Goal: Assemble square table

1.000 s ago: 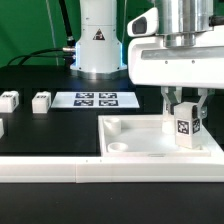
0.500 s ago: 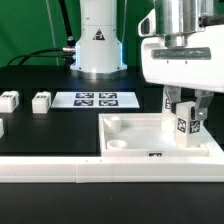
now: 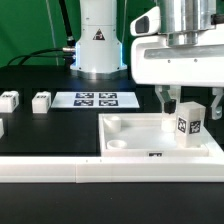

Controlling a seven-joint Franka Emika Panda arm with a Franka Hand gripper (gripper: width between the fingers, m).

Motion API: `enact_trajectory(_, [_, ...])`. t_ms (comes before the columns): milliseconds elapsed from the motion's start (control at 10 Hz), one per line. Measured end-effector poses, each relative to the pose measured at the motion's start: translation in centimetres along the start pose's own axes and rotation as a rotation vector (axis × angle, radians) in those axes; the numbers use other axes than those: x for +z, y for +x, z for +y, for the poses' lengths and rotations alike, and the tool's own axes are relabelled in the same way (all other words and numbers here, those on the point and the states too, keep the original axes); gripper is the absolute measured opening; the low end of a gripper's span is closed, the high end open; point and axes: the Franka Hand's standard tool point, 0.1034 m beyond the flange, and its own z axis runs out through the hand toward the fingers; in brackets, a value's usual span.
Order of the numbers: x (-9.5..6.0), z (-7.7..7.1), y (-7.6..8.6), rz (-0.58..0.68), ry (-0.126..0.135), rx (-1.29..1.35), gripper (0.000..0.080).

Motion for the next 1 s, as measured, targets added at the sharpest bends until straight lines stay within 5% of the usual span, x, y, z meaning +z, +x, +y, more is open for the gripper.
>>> enact_trajectory(500, [0.1,-0.32,-0.63,-0.008,-0.004,-0.435,0.0649])
enact_trajectory(1000, [0.17,-0.25,-0.73,0.0,-0.035,-0.776,0.0649])
